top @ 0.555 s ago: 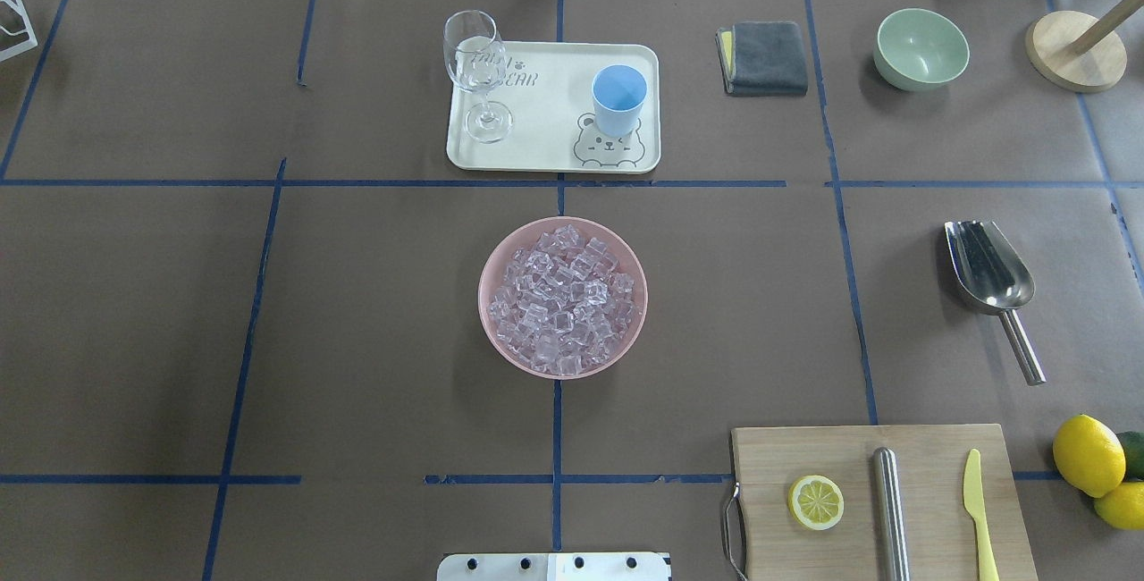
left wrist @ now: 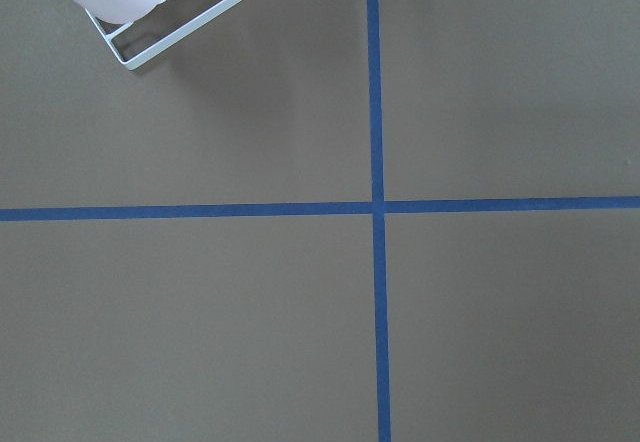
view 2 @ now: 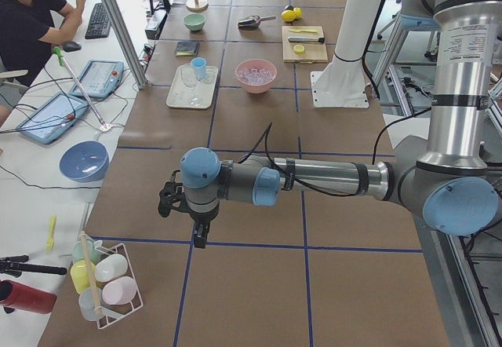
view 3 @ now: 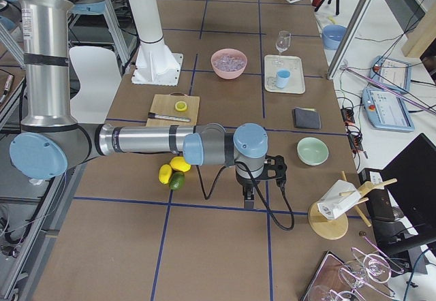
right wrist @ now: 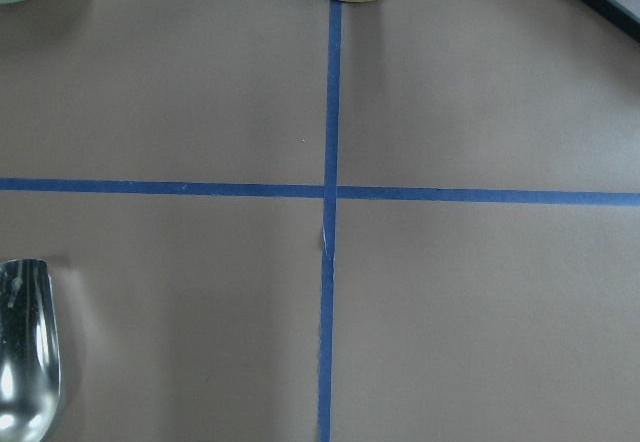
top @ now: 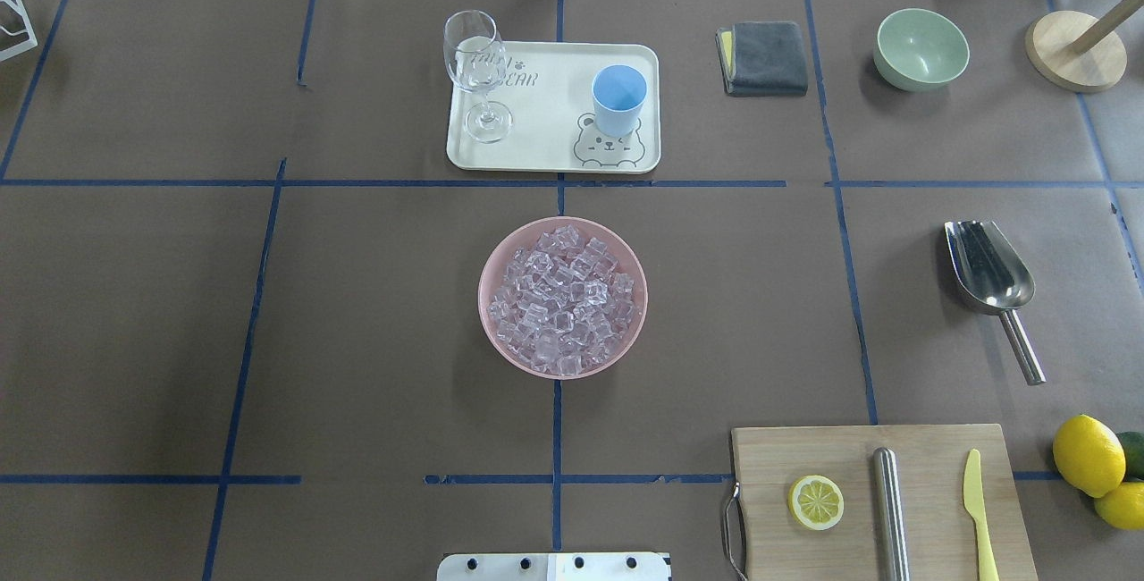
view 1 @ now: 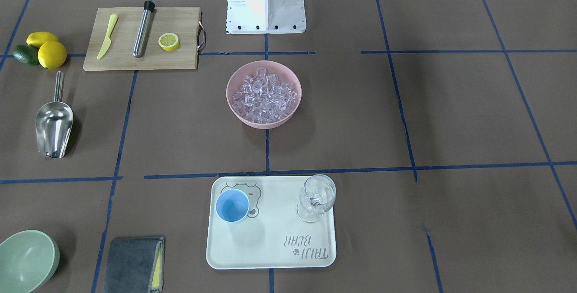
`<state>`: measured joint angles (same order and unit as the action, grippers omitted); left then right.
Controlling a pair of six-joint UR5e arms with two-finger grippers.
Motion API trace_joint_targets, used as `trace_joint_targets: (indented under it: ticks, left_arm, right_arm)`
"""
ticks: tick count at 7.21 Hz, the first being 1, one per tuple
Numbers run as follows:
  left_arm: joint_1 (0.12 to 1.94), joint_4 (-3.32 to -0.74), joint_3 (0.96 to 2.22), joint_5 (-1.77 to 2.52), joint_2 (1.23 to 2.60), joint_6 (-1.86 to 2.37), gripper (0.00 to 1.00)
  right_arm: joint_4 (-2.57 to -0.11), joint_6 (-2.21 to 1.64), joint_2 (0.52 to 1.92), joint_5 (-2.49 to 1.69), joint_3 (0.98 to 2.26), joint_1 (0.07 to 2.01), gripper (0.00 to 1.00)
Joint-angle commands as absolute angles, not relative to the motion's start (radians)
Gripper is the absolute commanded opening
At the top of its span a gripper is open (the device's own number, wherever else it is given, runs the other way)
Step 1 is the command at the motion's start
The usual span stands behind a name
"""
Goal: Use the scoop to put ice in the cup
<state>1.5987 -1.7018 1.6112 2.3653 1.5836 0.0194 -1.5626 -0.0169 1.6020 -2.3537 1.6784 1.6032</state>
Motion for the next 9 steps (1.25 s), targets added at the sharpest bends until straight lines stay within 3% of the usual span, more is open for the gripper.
trace_joint_targets:
  ticks: [1, 6, 9]
  left_arm:
    - [1.562, -1.907, 1.606, 2.441, 1.583, 0.018, 1.00]
    - [1.427, -2.218, 1.658, 2.487, 1.595, 0.012, 1.00]
    - [1.284, -2.312, 1.660, 2.462, 1.678, 0.012, 1.00]
  right_arm:
    - [-1.563, -0.020, 1.573, -2.352, 1.680, 1.566, 1.00]
    - [-1.555, -0.092, 1.554, -2.454, 1.715, 1.560, 1.00]
    - [-1.555, -0.277, 1.543, -2.445, 1.870, 1.418, 1.00]
